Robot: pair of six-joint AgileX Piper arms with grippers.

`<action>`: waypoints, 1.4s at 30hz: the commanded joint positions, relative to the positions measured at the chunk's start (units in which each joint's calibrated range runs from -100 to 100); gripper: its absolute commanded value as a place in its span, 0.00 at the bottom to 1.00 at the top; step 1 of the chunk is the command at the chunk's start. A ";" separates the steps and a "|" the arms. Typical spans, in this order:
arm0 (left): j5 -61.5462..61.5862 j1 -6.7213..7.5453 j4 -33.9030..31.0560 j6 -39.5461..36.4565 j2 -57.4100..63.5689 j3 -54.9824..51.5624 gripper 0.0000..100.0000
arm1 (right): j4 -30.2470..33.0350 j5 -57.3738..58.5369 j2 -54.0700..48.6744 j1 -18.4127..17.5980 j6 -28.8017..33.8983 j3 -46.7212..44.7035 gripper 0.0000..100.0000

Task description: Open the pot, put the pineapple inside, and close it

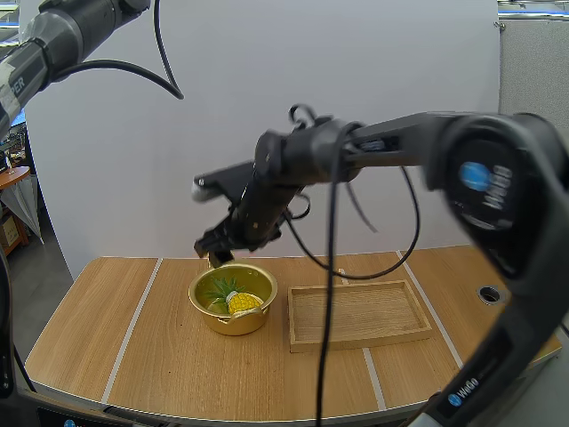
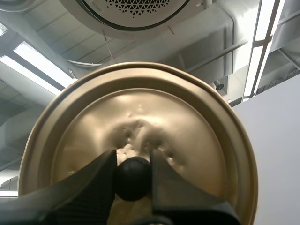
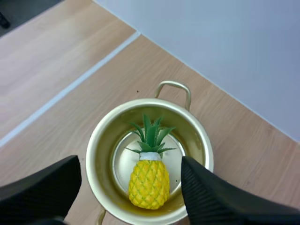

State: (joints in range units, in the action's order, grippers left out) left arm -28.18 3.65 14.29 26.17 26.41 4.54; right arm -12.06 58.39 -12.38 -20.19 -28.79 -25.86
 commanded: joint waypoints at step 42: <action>-1.67 0.26 0.06 -0.34 0.42 0.35 0.00 | 9.20 27.14 -81.19 -0.08 8.64 -36.51 0.52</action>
State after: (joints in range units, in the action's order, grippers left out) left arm -28.18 3.65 14.29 26.17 26.41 4.54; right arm -3.59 81.86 -92.42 -20.19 -20.58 -59.75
